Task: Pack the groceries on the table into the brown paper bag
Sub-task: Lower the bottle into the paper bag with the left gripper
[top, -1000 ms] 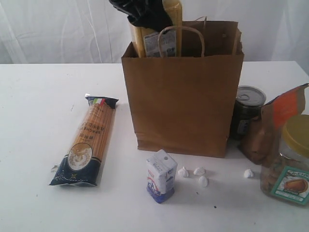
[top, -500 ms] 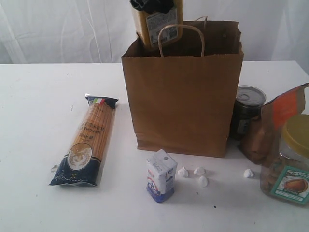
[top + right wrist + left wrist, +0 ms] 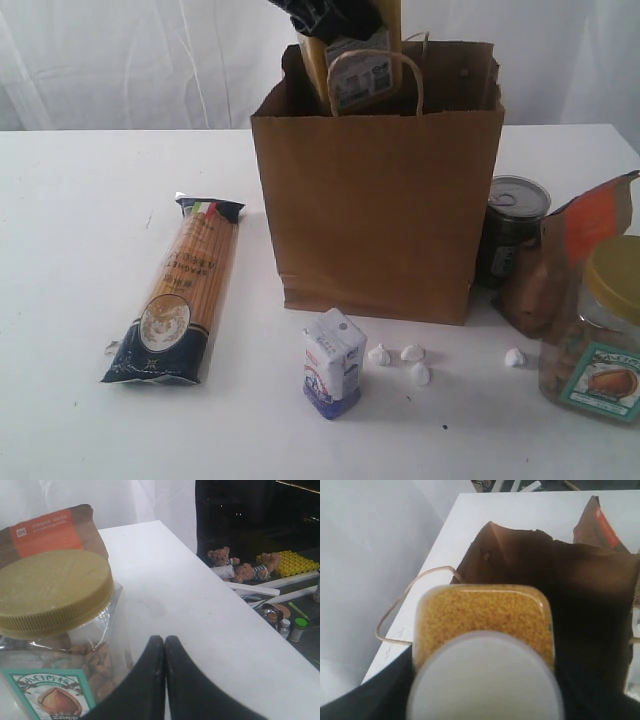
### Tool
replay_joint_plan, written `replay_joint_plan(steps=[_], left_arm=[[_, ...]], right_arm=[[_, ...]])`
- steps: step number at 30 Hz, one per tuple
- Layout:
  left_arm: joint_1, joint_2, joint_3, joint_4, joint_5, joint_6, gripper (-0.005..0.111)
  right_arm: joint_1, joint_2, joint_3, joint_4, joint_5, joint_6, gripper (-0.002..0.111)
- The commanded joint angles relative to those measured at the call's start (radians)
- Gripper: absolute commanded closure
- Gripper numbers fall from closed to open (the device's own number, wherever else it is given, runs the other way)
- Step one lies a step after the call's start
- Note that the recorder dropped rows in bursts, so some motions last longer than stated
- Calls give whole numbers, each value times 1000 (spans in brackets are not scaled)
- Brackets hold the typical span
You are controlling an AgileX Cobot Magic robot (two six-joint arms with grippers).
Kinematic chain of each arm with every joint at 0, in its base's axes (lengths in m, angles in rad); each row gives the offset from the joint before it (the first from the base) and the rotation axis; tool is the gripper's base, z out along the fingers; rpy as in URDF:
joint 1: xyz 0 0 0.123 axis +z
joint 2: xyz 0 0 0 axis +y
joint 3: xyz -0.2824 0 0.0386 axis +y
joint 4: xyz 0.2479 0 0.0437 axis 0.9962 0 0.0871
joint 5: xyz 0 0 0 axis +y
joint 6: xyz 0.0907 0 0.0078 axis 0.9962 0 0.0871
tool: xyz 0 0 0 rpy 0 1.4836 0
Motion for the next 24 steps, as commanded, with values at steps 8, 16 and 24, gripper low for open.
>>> replay_joint_plan(steps=[8, 16, 24], left_arm=[[-12, -10, -17, -56, -27, 50, 107], [-12, -27, -17, 6, 11, -94, 107], [-15, -46, -17, -18, 100, -76, 107]], right_arm=[[1, -7, 2, -4, -14, 5, 108], [1, -7, 2, -4, -14, 5, 108], [1, -7, 2, -4, -14, 5, 108]])
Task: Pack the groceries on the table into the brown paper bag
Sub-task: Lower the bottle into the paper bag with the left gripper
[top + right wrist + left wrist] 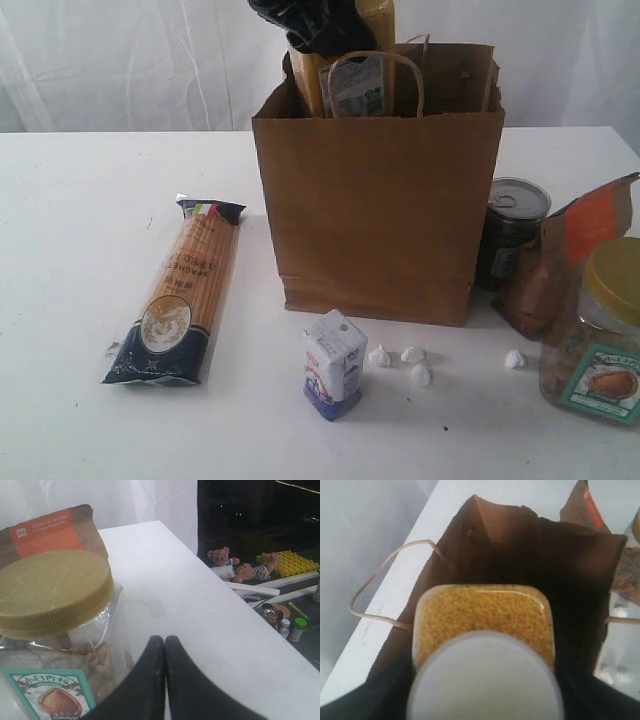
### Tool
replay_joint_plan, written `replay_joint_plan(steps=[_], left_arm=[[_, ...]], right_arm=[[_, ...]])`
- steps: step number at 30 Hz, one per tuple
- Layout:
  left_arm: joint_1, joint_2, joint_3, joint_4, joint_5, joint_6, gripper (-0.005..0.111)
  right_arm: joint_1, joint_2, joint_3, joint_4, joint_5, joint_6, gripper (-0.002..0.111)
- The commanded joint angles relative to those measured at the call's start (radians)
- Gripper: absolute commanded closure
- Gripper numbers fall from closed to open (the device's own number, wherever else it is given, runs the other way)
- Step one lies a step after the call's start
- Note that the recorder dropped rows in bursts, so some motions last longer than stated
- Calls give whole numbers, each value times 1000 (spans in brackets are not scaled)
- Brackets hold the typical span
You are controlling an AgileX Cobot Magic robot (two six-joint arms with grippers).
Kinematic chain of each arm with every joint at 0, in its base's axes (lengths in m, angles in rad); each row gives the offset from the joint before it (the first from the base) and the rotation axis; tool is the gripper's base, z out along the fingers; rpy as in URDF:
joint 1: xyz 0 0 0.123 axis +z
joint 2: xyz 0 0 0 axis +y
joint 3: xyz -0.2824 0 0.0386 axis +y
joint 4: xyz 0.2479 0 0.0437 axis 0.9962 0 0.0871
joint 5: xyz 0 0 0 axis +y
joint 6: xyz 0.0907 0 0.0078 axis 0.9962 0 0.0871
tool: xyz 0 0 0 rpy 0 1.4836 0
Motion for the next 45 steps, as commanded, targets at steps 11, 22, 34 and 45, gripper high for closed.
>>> replay_joint_plan(steps=[11, 22, 34, 45], left_arm=[[-27, -68, -17, -166, 125, 52, 107], [-87, 9, -15, -166, 124, 69, 107], [-86, 90, -15, -70, 105, 67, 107], [-16, 136, -15, -52, 131, 41, 107]], right_arm=[[1, -7, 2, -4, -14, 5, 108], [1, -7, 2, -4, -14, 5, 108], [15, -7, 2, -4, -14, 5, 108], [35, -7, 2, -4, -14, 5, 108]])
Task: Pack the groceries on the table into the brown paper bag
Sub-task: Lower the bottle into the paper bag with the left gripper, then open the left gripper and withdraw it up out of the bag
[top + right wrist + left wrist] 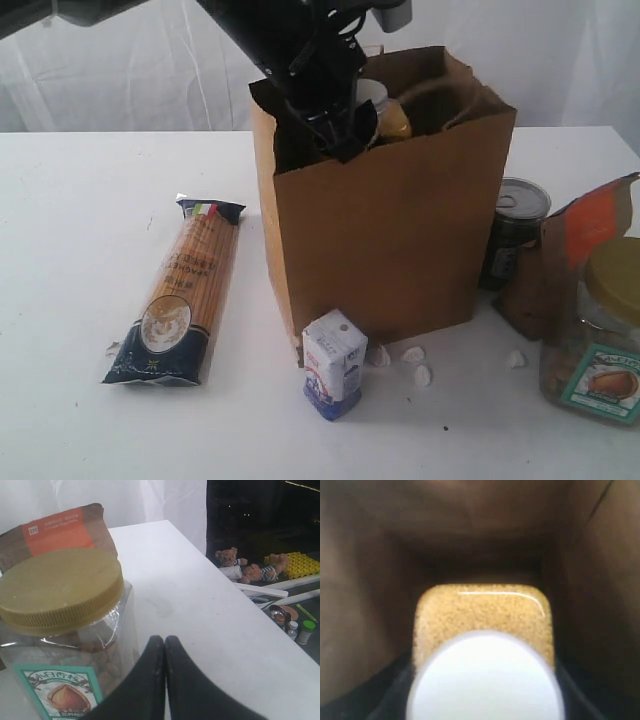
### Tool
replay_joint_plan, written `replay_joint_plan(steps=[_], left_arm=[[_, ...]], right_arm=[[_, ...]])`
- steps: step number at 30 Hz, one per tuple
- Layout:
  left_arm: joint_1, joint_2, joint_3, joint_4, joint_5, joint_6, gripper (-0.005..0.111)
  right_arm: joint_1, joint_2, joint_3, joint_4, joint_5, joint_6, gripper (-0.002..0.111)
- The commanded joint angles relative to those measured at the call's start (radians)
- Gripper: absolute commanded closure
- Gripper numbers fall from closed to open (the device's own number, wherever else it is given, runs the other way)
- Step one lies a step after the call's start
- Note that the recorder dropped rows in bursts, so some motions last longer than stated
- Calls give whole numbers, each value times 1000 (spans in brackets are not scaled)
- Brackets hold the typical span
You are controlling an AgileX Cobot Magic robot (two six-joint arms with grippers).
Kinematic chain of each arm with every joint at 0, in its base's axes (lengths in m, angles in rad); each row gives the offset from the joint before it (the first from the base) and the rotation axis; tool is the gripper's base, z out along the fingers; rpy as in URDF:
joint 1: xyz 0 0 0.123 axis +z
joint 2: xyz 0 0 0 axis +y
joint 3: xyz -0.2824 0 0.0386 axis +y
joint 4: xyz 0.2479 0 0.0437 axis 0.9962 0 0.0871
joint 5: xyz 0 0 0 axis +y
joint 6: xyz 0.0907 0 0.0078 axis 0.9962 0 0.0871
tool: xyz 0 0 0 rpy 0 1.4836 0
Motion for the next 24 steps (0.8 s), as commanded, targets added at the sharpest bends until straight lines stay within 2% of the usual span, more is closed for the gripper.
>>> replay_joint_plan(steps=[1, 15, 16, 18, 19, 20, 22, 24], left_arm=[[24, -2, -15, -53, 12, -10, 107], [24, 55, -15, -79, 9, -3, 105], [24, 53, -15, -79, 11, -5, 101], [24, 42, -15, -79, 11, -9, 82], [24, 37, -15, -79, 11, -24, 67], [24, 36, -15, -72, 13, -40, 60], [24, 32, -15, -68, 19, -76, 48], [24, 31, -15, -64, 29, -97, 44]], right_arm=[[5, -7, 2, -4, -14, 5, 108], [5, -7, 2, -4, -14, 5, 108], [5, -7, 2, -4, -14, 5, 108], [5, -7, 2, -4, -14, 5, 108], [5, -7, 2, -4, -14, 5, 108], [5, -7, 2, -4, -14, 5, 108], [5, -7, 2, -4, -14, 5, 108], [5, -7, 2, -4, -14, 5, 108]])
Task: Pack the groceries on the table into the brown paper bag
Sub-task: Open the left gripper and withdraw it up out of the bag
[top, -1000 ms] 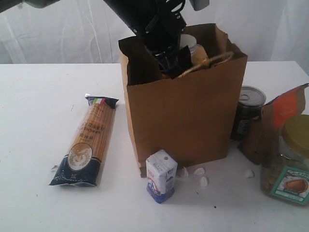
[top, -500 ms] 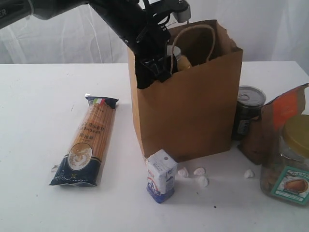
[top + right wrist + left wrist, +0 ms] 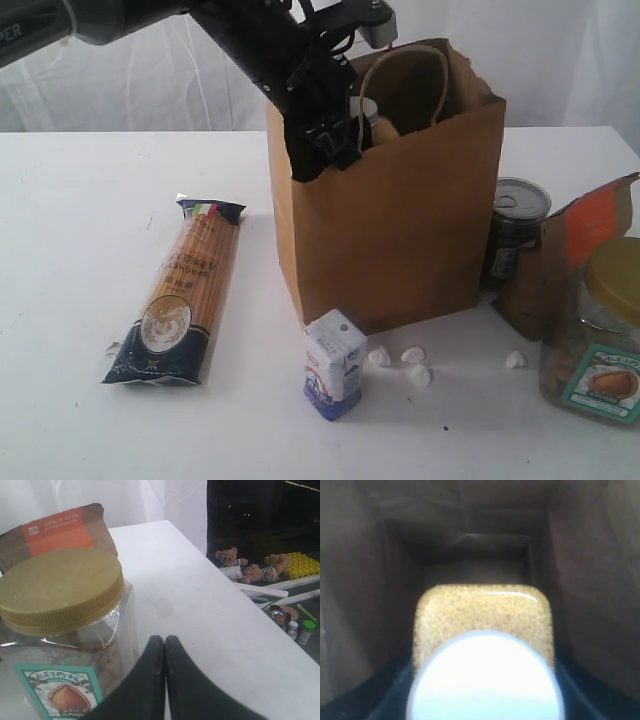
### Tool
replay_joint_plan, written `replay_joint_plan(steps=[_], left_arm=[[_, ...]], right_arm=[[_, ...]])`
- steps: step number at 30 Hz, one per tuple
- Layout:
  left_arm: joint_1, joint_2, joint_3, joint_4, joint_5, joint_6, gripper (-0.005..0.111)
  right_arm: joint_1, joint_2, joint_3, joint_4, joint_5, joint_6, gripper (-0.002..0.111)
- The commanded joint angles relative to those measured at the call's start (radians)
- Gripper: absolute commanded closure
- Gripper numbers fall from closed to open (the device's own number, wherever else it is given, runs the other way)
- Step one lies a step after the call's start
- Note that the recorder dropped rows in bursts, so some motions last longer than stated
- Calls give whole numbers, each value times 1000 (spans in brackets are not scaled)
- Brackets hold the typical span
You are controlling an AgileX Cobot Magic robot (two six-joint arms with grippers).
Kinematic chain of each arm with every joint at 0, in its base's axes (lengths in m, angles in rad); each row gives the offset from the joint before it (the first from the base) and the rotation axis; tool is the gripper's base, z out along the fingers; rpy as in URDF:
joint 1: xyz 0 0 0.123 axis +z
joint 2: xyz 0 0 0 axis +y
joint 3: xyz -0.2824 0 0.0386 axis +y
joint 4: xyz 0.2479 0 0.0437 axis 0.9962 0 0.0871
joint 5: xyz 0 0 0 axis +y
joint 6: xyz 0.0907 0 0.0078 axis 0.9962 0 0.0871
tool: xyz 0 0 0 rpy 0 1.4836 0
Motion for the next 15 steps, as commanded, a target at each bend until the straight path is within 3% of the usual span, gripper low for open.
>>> replay_joint_plan(steps=[1, 15], left_arm=[[-4, -31, -5, -18, 30, -59, 43], [-4, -125, -5, -13, 85, -72, 43]], right_arm=[[5, -7, 2, -4, -14, 5, 108], [5, -7, 2, -4, -14, 5, 108]])
